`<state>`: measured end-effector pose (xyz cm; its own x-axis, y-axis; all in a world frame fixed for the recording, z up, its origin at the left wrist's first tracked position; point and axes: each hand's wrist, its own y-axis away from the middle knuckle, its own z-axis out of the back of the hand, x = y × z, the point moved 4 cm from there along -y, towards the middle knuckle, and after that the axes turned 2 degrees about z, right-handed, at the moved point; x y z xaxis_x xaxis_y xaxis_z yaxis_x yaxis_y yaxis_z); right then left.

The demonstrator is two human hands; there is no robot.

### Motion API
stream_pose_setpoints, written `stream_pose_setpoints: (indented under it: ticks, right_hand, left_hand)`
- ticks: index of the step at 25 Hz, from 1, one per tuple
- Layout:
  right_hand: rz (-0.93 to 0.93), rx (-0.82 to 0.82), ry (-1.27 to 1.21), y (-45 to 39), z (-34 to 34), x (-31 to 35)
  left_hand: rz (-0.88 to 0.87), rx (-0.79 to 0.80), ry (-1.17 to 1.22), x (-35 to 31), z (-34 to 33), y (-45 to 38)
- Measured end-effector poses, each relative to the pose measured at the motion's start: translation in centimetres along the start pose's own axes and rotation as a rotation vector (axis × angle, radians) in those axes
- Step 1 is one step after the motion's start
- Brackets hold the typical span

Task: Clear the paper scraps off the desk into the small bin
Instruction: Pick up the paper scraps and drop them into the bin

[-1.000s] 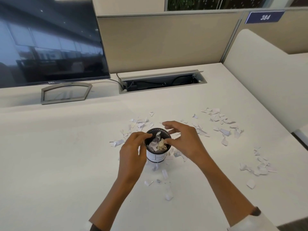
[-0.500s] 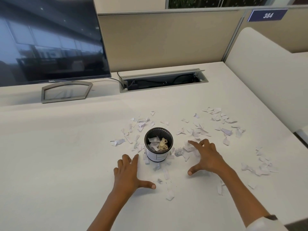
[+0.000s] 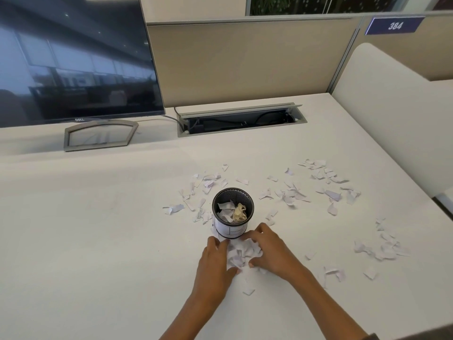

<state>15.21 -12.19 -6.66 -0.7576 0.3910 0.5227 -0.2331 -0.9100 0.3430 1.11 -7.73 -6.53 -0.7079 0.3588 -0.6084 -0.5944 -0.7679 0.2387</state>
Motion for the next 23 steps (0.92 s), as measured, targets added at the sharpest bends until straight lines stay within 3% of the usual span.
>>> stream_pose_setpoints:
  ticks: [8, 15, 18, 23]
  right_hand:
    - [0.025, -0.142, -0.222, 2.2, 0.2, 2.8]
    - [0.113, -0.305, -0.393, 4.1, 6.3, 5.5]
    - [0.181, -0.346, -0.409, 3.0, 8.7, 6.7]
    - [0.139, -0.296, -0.289, -0.3, 9.4, 7.6]
  left_hand:
    - [0.136, -0.064, 0.430, -0.7, 0.7, 0.7]
    - [-0.043, -0.223, 0.590, -4.7, 6.2, 1.2]
    - [-0.108, -0.270, 0.558, -5.9, 8.7, -0.2]
    - [-0.140, -0.286, 0.293, -6.3, 10.2, -2.1]
